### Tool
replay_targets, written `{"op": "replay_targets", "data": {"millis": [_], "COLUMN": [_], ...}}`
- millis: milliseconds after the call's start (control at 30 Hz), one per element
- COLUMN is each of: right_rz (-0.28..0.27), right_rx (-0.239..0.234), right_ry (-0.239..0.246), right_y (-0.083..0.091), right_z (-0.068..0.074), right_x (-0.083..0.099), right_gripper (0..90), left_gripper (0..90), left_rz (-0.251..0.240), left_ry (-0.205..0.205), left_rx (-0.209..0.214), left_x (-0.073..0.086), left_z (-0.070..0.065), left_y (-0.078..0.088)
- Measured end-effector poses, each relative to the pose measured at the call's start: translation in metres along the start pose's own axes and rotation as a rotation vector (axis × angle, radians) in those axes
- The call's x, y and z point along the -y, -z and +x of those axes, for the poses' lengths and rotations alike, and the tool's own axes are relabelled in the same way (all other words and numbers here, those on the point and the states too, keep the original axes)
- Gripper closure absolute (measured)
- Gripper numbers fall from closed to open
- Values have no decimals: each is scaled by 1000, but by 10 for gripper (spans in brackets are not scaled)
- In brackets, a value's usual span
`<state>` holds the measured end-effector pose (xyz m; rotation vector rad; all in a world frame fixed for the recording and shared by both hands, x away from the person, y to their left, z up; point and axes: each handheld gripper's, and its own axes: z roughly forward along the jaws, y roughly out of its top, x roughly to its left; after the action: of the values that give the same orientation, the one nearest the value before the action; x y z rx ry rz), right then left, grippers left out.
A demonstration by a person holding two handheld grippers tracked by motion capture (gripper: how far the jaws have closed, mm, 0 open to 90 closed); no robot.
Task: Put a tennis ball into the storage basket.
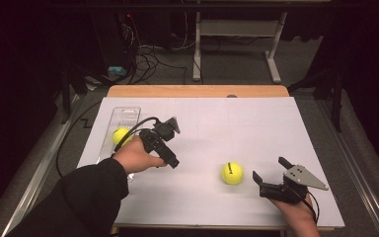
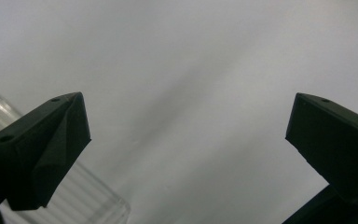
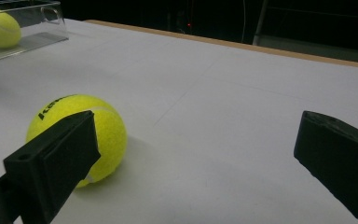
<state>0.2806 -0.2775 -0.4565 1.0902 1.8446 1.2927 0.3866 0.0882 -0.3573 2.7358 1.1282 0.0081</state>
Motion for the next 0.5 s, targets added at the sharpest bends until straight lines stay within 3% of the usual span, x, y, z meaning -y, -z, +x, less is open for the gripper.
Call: {"op": "replay_targets", "data": {"millis": [233, 367, 500], "right_rz": [-2, 1, 11], "right_rx": [-1, -3, -9], "right_ry": [3, -1, 2], "right_y": [0, 0, -1], "right_z": [0, 0, 1], "right_x": [0, 0, -2], "right_gripper": [0, 1, 4], "left_gripper": [7, 6, 6], "left_rz": [-38, -21, -20], "left_ry": [-75, -95, -90], "left_rx": [34, 30, 34], "left_x": [-6, -9, -12], "left_z": [-25, -28, -26], "left_y": [0, -7, -10]}}
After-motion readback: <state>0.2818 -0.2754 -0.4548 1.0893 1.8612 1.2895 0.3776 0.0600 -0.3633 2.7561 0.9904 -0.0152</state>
